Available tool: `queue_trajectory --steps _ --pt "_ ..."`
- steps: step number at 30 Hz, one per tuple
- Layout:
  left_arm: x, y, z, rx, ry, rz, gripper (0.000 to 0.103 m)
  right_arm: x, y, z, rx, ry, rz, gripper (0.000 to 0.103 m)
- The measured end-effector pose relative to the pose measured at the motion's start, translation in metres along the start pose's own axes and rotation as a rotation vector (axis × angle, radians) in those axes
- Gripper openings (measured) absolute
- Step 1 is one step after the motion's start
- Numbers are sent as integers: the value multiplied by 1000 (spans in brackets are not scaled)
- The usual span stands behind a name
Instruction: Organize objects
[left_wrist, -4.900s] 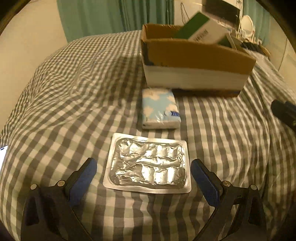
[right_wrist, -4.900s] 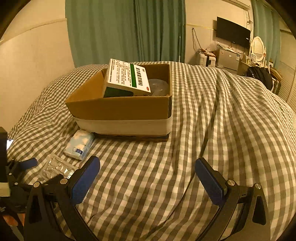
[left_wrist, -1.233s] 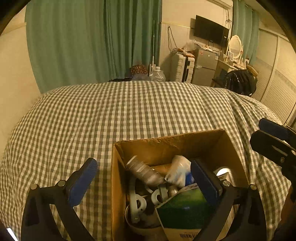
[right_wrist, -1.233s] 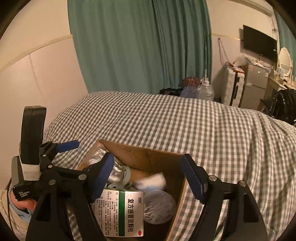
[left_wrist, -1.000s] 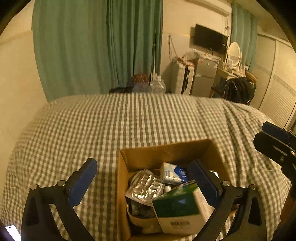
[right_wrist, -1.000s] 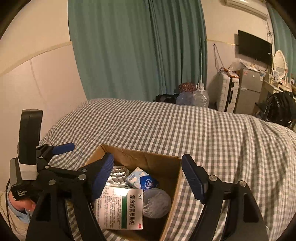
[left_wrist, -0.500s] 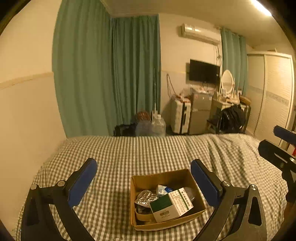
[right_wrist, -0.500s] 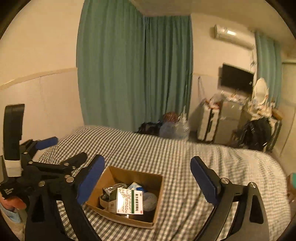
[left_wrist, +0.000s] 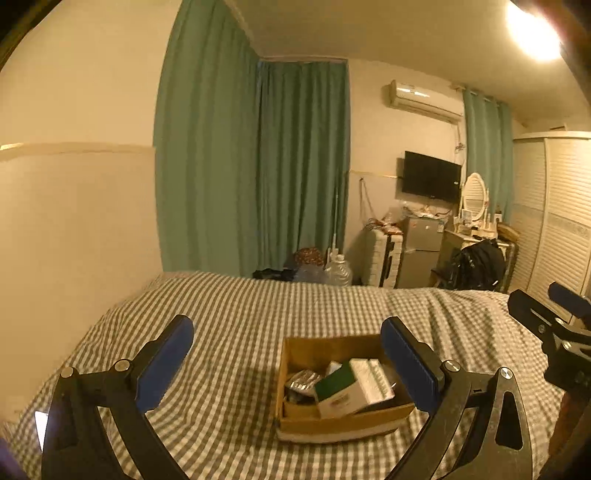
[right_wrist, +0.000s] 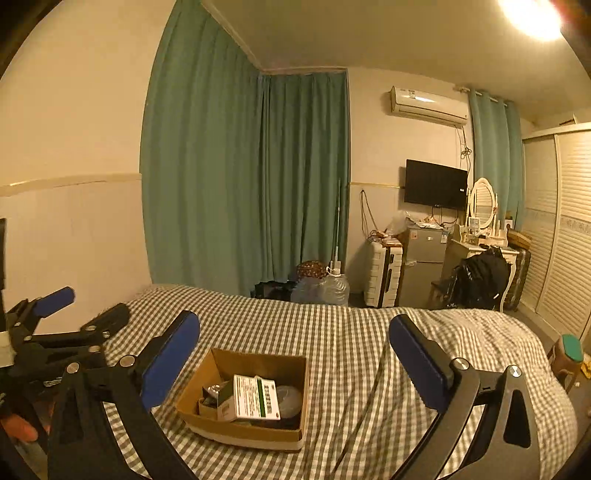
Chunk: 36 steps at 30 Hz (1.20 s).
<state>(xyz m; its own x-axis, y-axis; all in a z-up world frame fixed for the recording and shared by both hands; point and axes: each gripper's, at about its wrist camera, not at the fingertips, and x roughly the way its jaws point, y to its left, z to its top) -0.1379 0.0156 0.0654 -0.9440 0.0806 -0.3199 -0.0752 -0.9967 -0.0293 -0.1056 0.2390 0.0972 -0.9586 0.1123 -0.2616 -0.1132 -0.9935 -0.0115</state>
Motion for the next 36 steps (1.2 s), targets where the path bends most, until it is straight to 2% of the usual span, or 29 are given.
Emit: queue_trajectory --steps 3,11,16,36 --pt "10 1 -13 6 41 3 103 17 -5 -18 25 33 28 103" --pt "23 -6 -30 11 96 -14 103 55 -10 -56 35 153 9 103" --pt "25 -14 -38 25 123 -15 103 56 -13 -64 39 176 4 103" --pt "24 -20 -41 34 135 -15 103 53 -14 -65 46 180 3 103"
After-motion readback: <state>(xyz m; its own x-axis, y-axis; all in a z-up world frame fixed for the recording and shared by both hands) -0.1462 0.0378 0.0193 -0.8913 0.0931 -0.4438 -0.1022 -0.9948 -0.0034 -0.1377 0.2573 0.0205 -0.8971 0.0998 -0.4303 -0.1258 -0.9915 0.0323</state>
